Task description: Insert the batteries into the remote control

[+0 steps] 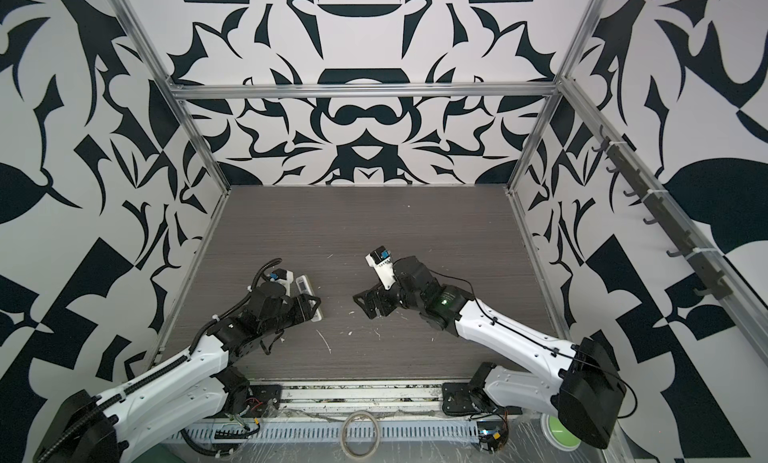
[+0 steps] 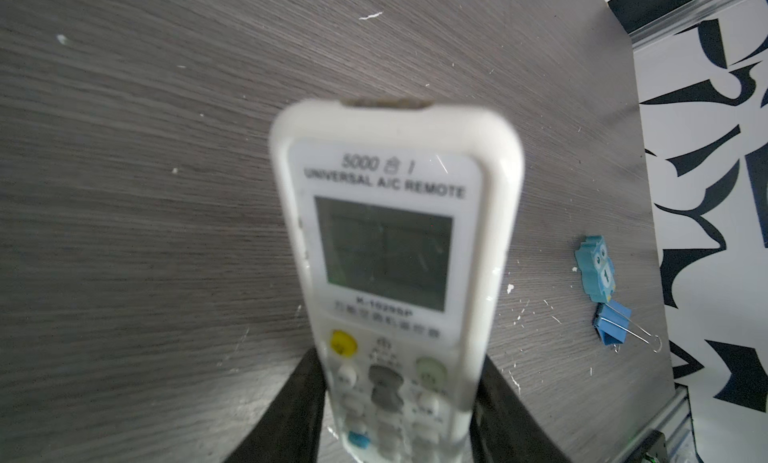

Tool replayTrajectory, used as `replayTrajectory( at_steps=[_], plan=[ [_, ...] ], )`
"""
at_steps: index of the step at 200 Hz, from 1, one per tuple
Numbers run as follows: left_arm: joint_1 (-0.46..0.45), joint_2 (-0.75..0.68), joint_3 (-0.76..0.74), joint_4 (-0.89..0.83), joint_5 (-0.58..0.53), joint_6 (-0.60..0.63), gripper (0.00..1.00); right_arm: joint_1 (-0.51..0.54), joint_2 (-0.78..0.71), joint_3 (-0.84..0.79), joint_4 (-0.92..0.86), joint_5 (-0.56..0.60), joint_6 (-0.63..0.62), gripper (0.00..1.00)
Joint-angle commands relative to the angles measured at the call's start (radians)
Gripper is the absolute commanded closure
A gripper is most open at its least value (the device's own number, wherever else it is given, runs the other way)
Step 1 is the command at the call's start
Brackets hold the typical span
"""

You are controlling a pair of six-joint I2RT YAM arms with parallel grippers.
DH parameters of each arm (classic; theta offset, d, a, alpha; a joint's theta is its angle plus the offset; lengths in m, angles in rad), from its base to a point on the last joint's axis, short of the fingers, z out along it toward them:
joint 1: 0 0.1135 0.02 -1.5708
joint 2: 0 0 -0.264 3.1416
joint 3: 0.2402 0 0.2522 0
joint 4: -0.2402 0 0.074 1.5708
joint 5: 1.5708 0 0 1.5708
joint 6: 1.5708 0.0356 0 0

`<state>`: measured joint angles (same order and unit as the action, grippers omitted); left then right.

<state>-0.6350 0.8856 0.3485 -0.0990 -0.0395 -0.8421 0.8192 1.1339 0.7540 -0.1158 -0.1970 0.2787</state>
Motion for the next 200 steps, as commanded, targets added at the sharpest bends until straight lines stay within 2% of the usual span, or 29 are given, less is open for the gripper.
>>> replayTrajectory(
  at_steps=[1, 200],
  plan=[
    [-0.005, 0.015, 0.004, 0.002, -0.019, -0.021, 1.0, -0.007, 0.003, 0.016, 0.014, 0.01, 0.001, 0.03],
    [-0.048, 0.247, 0.098, -0.08, -0.087, -0.067, 1.0, -0.029, -0.01, -0.022, 0.016, 0.025, 0.007, 0.02]
  ],
)
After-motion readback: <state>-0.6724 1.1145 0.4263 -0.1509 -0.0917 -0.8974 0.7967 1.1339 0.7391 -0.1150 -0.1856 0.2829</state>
